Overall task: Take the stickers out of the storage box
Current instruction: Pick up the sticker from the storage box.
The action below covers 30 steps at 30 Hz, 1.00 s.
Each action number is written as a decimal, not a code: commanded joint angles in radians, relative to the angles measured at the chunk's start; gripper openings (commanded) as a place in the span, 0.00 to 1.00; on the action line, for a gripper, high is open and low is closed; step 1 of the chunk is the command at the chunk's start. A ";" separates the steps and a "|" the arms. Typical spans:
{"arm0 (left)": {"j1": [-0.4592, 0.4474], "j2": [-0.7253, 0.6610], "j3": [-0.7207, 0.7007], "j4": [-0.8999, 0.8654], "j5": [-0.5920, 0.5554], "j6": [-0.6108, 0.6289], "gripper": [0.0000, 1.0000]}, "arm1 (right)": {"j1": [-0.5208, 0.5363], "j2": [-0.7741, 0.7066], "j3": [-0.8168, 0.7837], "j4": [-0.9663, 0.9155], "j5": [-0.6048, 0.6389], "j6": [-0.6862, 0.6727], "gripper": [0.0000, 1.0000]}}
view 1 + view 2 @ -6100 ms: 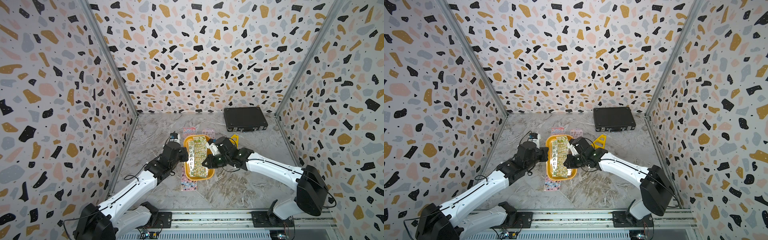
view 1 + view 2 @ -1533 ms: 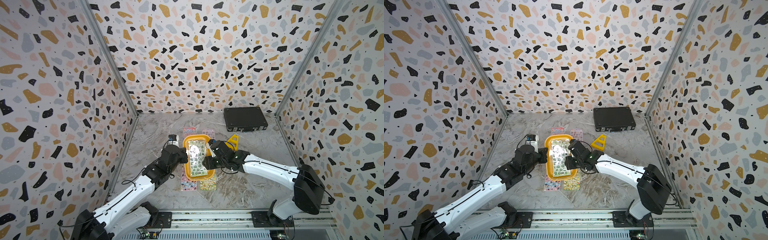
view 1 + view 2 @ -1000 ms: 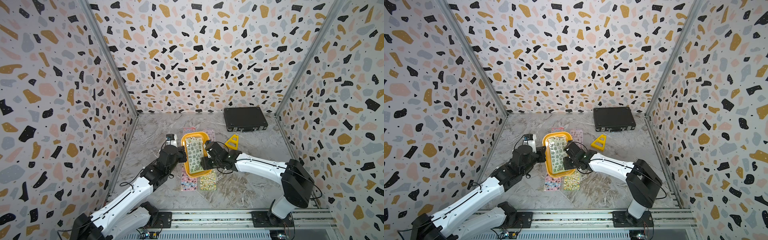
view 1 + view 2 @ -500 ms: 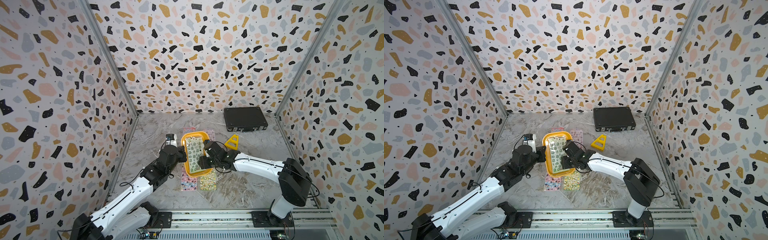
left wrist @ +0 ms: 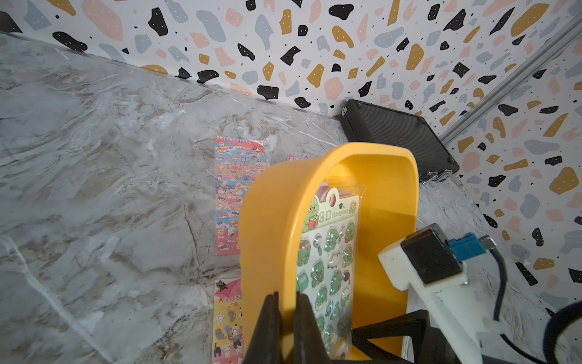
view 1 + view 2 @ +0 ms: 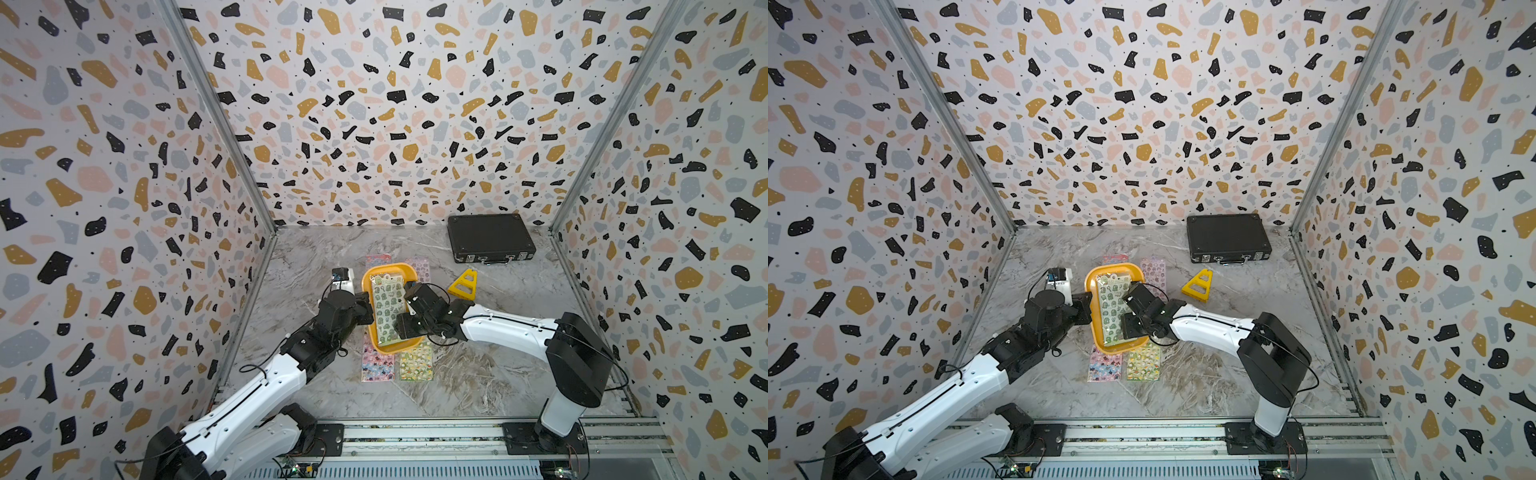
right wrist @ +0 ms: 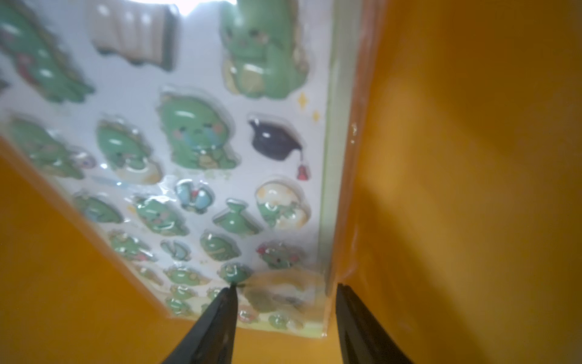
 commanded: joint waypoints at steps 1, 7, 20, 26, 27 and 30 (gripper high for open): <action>-0.008 -0.037 0.005 0.097 0.018 -0.014 0.00 | -0.005 0.000 0.013 0.023 -0.041 0.000 0.56; -0.008 -0.031 0.006 0.093 0.012 -0.013 0.00 | -0.006 -0.043 -0.006 0.023 -0.053 -0.005 0.54; -0.008 0.015 0.031 0.065 0.000 -0.003 0.00 | -0.010 -0.189 -0.080 0.002 -0.126 -0.012 0.41; -0.008 0.033 0.037 0.062 0.001 0.001 0.00 | -0.029 -0.205 -0.091 0.029 -0.216 0.021 0.31; -0.007 0.036 0.039 0.060 0.002 0.003 0.00 | -0.036 -0.205 -0.105 0.064 -0.246 0.041 0.29; -0.008 0.037 0.040 0.060 0.003 0.003 0.00 | -0.057 -0.196 -0.138 0.154 -0.338 0.097 0.26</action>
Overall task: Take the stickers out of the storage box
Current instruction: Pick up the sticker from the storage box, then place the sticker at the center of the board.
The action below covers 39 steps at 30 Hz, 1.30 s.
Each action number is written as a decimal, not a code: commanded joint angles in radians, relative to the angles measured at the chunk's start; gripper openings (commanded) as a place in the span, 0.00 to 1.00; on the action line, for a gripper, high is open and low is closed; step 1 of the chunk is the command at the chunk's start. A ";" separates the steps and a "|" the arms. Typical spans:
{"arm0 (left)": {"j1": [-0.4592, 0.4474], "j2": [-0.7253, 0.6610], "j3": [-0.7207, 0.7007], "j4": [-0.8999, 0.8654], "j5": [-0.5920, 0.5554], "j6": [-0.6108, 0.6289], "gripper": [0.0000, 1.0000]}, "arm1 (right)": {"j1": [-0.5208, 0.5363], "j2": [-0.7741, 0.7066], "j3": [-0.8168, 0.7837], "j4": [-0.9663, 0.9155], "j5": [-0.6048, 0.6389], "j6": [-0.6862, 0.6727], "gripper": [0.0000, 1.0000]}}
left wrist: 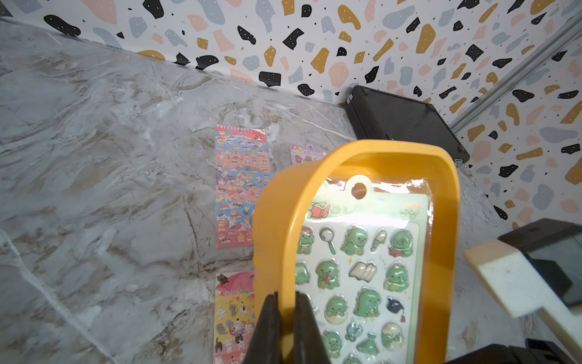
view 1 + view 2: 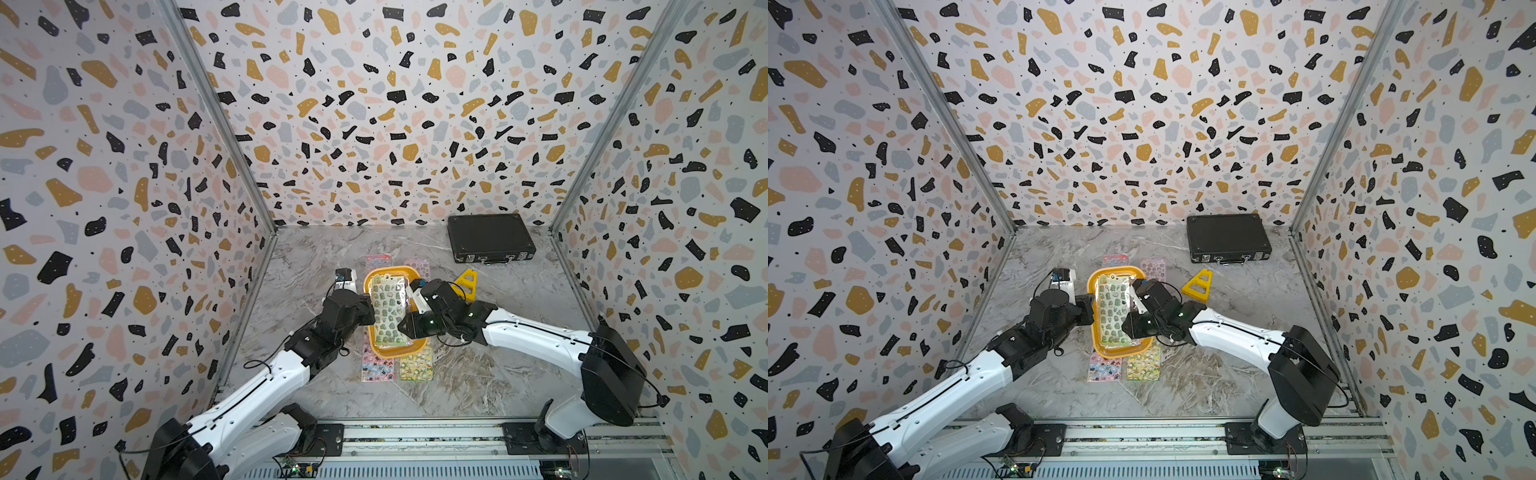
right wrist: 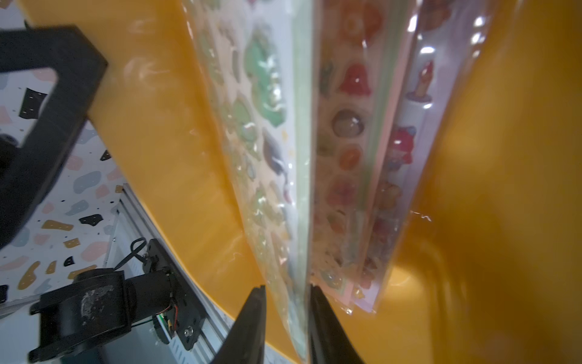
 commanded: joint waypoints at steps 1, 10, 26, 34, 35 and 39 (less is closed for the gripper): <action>-0.007 -0.005 0.040 0.060 0.005 0.001 0.00 | -0.023 -0.016 -0.027 0.086 -0.118 0.065 0.25; -0.007 0.006 0.046 0.058 0.016 0.004 0.00 | -0.027 -0.011 -0.030 0.148 -0.186 0.090 0.22; -0.007 -0.023 0.042 0.041 -0.023 0.004 0.00 | -0.057 -0.142 -0.021 0.048 -0.210 0.046 0.00; -0.007 -0.062 0.034 0.014 -0.108 -0.009 0.00 | -0.139 -0.295 -0.043 -0.062 -0.291 0.027 0.00; -0.007 -0.066 0.033 0.007 -0.121 -0.012 0.00 | -0.168 -0.317 -0.042 -0.108 -0.297 0.017 0.00; -0.007 -0.088 0.027 0.001 -0.154 -0.014 0.00 | -0.318 -0.397 -0.034 -0.299 -0.365 -0.061 0.00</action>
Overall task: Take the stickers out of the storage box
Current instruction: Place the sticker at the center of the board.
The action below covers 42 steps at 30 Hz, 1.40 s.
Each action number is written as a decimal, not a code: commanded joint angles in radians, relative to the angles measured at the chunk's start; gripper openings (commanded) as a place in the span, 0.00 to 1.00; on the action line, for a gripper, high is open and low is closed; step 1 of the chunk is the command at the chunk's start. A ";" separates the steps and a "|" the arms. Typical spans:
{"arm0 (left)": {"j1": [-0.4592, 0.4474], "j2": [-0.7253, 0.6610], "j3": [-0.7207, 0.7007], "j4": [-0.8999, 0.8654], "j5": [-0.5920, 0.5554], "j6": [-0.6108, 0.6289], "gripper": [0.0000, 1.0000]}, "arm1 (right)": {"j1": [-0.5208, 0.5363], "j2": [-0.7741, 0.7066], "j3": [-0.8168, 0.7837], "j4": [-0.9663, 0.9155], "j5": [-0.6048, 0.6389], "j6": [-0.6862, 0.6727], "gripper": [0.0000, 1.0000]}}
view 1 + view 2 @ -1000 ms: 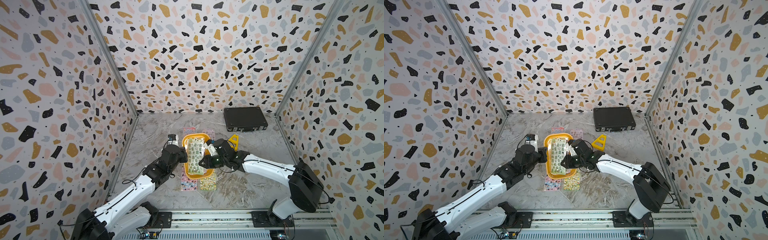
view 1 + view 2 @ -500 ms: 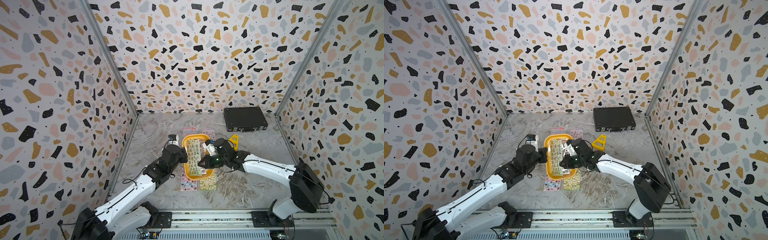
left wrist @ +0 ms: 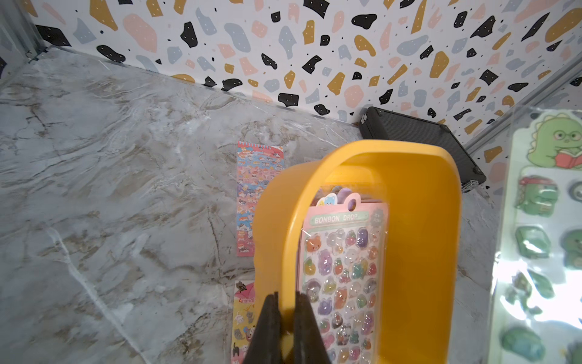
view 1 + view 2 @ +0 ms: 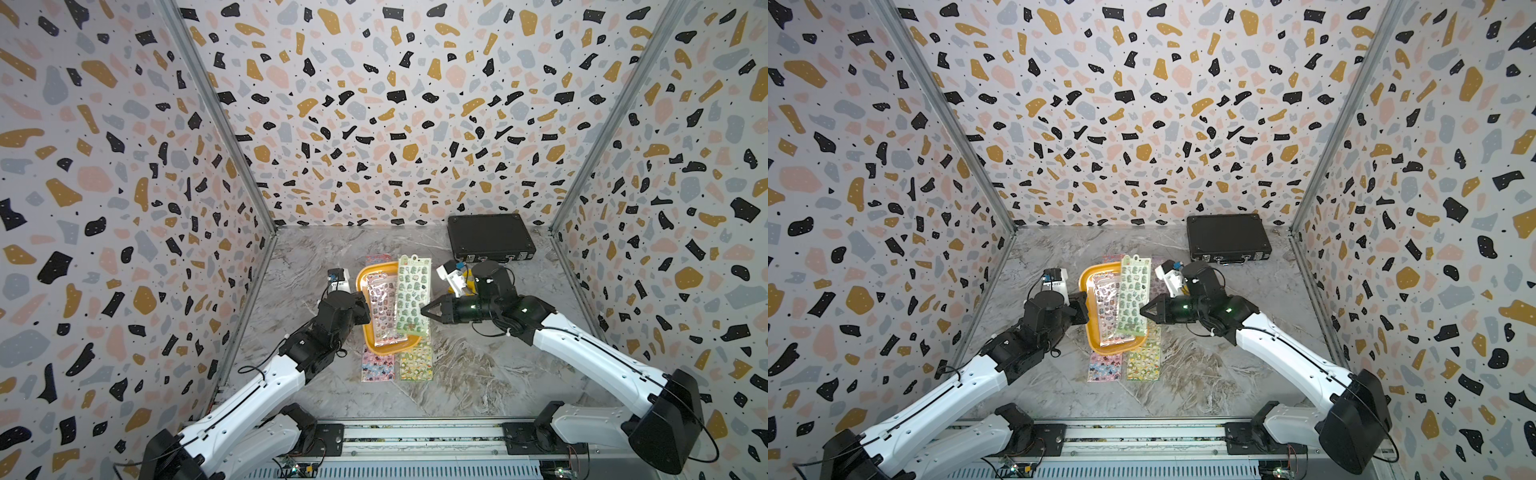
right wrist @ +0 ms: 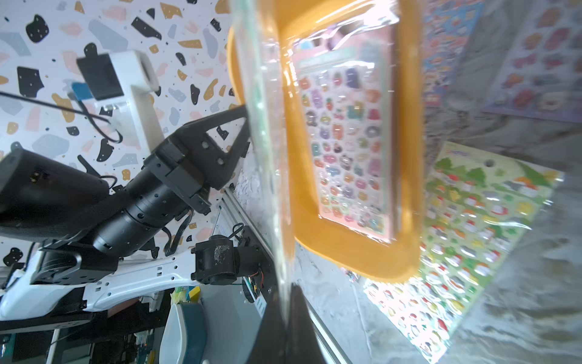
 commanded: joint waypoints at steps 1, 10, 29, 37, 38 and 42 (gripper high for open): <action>-0.006 -0.034 0.026 0.030 -0.063 -0.009 0.00 | -0.114 -0.074 0.007 -0.225 -0.080 -0.100 0.00; -0.006 -0.070 0.015 0.007 -0.136 -0.024 0.00 | -0.312 -0.065 -0.005 -0.472 -0.140 -0.221 0.00; -0.004 -0.110 -0.020 0.065 -0.097 -0.022 0.00 | -0.313 0.340 -0.139 -0.376 -0.020 -0.278 0.00; -0.006 -0.104 -0.022 0.070 -0.092 -0.020 0.00 | -0.313 0.405 -0.135 -0.386 0.065 -0.296 0.11; -0.006 -0.104 -0.022 0.070 -0.090 -0.021 0.00 | -0.313 0.407 -0.136 -0.387 0.073 -0.297 0.12; -0.006 -0.101 -0.023 0.075 -0.089 -0.020 0.00 | -0.313 0.412 -0.140 -0.385 0.091 -0.301 0.20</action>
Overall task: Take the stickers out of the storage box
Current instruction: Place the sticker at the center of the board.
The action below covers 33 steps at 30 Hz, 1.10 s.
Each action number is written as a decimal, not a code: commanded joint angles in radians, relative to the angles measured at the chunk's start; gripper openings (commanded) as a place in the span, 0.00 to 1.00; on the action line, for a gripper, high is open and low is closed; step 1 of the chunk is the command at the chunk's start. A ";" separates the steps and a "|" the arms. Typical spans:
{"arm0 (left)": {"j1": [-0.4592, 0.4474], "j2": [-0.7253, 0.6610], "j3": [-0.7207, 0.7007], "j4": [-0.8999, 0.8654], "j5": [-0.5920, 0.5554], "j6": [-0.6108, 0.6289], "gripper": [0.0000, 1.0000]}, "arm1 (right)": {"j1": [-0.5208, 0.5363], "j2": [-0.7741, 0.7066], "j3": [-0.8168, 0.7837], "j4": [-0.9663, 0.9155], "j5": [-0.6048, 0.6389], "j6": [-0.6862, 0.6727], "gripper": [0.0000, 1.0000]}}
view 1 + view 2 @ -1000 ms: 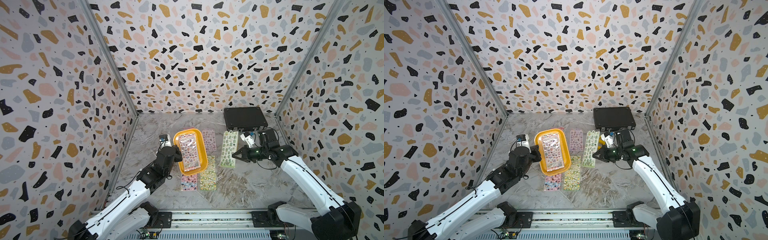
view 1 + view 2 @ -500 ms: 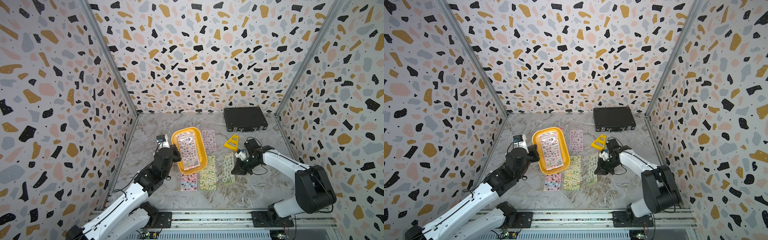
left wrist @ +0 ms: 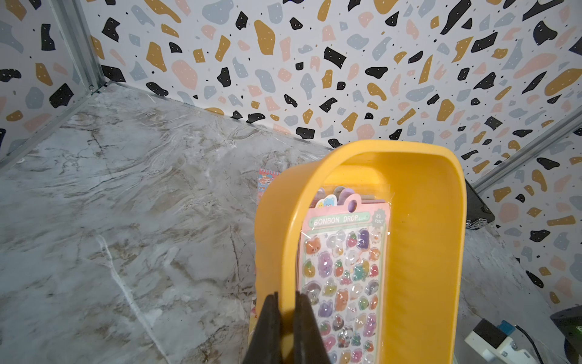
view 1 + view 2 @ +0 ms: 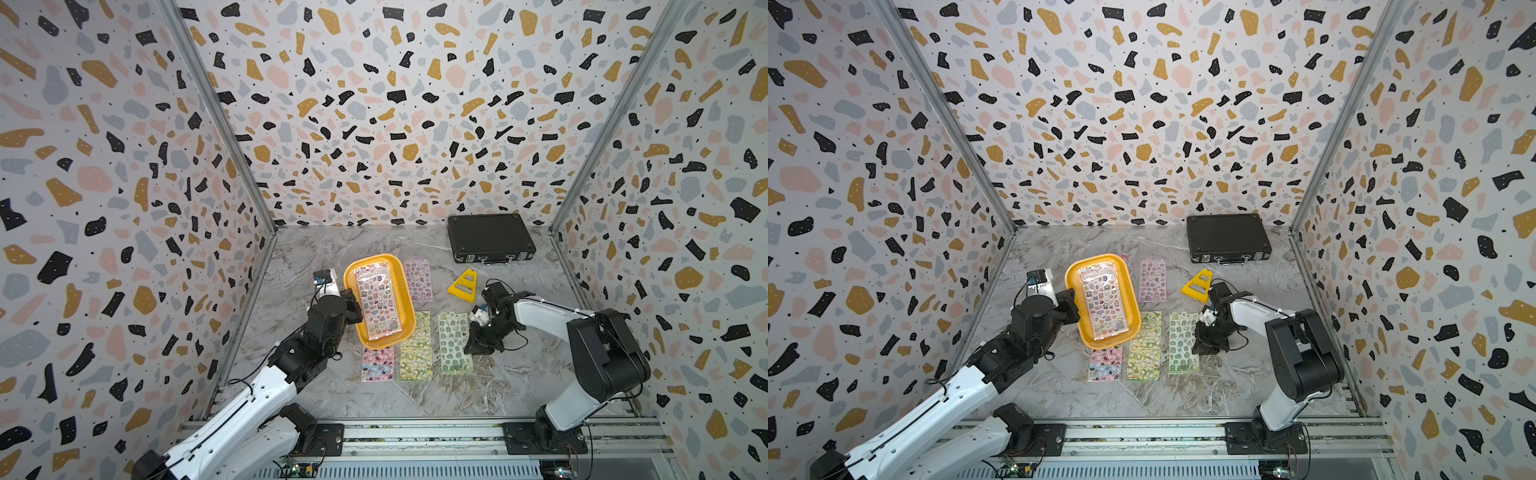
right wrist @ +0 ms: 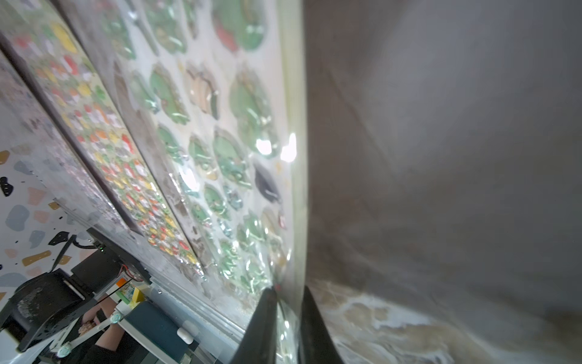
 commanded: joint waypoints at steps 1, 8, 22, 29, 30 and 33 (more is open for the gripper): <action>-0.006 -0.007 -0.009 0.088 0.006 -0.006 0.00 | -0.003 -0.004 0.015 -0.022 0.052 -0.016 0.21; -0.005 0.003 -0.009 0.092 0.011 -0.007 0.00 | -0.001 -0.001 0.025 -0.036 0.112 -0.018 0.29; -0.006 0.000 -0.009 0.094 0.017 -0.006 0.00 | 0.056 0.025 0.068 -0.076 0.239 -0.022 0.34; -0.006 -0.001 -0.009 0.094 0.023 -0.005 0.00 | 0.068 -0.105 0.055 -0.024 0.267 0.012 0.40; -0.005 0.000 -0.009 0.095 0.025 -0.005 0.00 | 0.069 -0.133 0.050 -0.020 0.274 0.018 0.42; -0.006 0.006 -0.009 0.101 0.037 0.002 0.00 | 0.071 -0.185 0.077 -0.048 0.306 0.024 0.45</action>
